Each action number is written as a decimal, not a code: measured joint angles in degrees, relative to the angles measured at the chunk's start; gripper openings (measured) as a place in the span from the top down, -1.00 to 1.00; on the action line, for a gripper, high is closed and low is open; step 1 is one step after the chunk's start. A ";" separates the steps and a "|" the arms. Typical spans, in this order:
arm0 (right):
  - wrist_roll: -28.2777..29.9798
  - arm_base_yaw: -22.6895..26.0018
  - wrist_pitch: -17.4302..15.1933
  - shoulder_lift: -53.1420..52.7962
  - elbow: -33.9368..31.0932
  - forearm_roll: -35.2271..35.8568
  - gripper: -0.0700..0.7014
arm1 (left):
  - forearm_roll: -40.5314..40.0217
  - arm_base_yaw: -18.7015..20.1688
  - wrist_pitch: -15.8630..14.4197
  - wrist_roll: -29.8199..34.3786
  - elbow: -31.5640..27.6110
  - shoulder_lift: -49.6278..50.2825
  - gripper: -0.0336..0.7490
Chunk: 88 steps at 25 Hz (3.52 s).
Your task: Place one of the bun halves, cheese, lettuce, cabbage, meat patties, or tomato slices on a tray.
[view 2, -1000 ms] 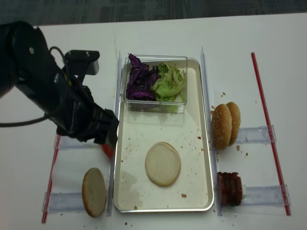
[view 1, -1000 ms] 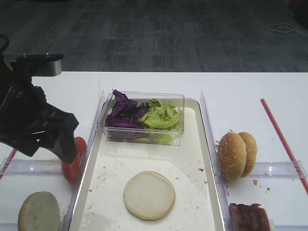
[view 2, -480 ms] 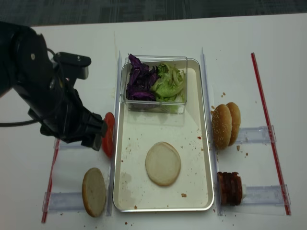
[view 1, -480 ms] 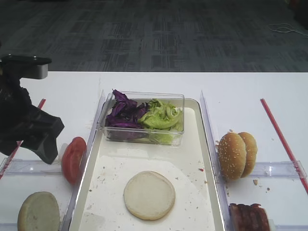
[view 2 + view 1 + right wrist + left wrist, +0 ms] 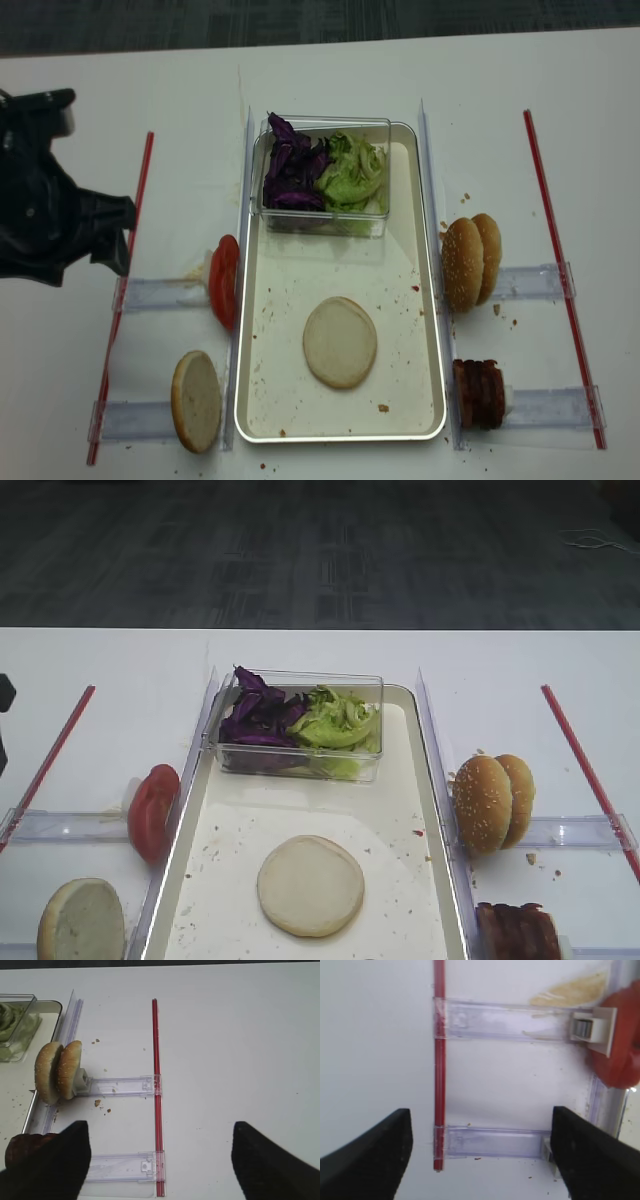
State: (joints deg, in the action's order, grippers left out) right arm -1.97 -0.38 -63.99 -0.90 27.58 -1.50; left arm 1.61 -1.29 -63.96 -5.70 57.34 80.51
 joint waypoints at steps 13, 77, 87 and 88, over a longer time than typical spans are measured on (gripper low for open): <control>0.00 0.00 0.00 0.00 0.00 0.00 -0.76 | -2.14 -3.12 -1.81 1.15 -1.71 -2.92 -0.49; 0.00 0.00 0.00 0.00 0.00 -0.03 -0.76 | -0.06 -3.17 -3.55 5.23 -29.23 -81.37 -0.48; 0.00 0.00 0.00 0.00 0.00 -0.03 -0.76 | -0.06 -3.17 -3.55 5.12 -29.23 -81.46 -0.48; 0.00 0.00 0.00 0.00 0.00 -0.03 -0.76 | -0.06 -3.17 -3.55 5.02 -29.23 -81.46 -0.48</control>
State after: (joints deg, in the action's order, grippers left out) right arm -1.97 -0.38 -63.99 -0.90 27.58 -1.53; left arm 1.55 -4.46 -67.51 -0.68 28.12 -0.95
